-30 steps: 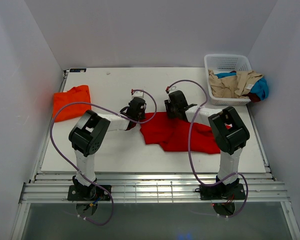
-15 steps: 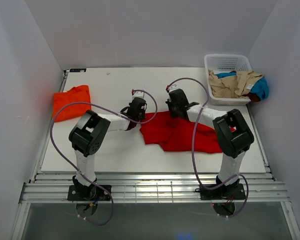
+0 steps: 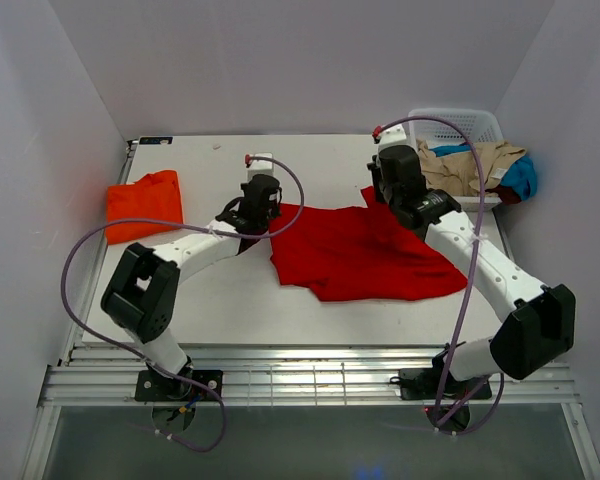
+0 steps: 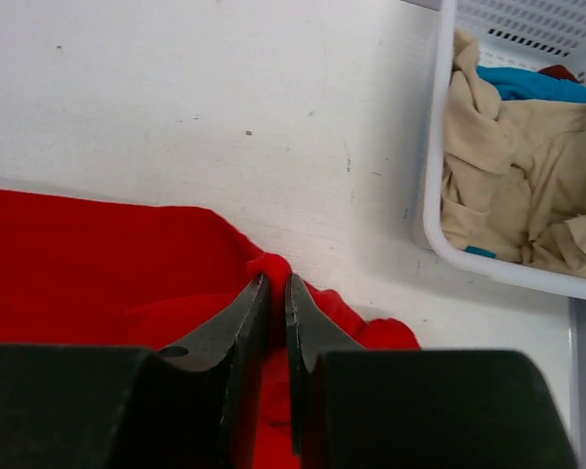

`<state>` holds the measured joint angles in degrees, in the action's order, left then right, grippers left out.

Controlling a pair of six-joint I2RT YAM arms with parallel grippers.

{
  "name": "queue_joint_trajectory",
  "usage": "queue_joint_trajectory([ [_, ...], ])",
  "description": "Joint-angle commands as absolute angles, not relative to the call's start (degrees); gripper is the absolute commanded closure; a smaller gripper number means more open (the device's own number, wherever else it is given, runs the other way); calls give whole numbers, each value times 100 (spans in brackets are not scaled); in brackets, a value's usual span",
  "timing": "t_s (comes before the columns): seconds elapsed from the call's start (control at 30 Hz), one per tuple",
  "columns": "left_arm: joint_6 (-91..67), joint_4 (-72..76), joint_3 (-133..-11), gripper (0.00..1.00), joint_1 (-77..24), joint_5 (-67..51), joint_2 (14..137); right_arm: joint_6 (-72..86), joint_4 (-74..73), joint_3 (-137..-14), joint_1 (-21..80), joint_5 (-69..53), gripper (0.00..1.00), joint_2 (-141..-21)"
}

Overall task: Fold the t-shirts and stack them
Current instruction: Flatten out the tshirt

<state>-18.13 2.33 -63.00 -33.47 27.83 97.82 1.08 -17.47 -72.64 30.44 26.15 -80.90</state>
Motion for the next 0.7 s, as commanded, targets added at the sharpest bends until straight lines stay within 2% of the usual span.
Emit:
queue_joint_trajectory([
  [0.0, -1688, -156, -6433, 90, -3313, 3155, 8879, 26, -2232, -7488, 3041, 3076, 85, -7762],
  [0.23, -1495, -404, -6495, 90, -3313, 3436, 8008, -307, -2671, -7971, 2796, 3866, 86, -7172],
  [0.4, -1187, -747, -6776, 89, -3305, 4401, 7481, -501, -2883, -8752, 2312, 4262, 87, -6786],
  [0.53, -1151, -975, -6741, 89, -3278, 4754, 6725, -492, -3067, -9184, 2224, 4307, 87, -6566],
  [0.67, -1257, -1090, -6574, 89, -3287, 4326, 5375, -439, -3234, -9614, 2224, 4070, 87, -6232],
])
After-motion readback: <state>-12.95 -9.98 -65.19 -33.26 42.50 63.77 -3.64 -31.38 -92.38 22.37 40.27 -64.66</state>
